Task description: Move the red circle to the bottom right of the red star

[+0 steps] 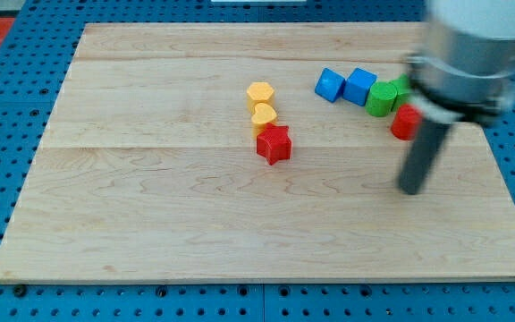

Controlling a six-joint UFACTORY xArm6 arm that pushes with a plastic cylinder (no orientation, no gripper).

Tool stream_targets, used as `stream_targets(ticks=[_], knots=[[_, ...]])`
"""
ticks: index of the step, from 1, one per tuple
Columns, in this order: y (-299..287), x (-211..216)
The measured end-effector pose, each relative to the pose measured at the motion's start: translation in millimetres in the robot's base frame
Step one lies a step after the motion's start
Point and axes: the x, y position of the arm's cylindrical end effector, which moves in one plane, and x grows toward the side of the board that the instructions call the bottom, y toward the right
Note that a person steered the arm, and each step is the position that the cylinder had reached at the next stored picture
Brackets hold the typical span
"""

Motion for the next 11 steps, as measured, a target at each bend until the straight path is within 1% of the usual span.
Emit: stream_targets(ticks=[1, 2, 3, 4, 6, 8, 9, 10, 11], knots=[[27, -58], [1, -102], [-66, -89], [-57, -98], [-106, -131], [-106, -33], [-106, -25], [-99, -8], [-47, -32]])
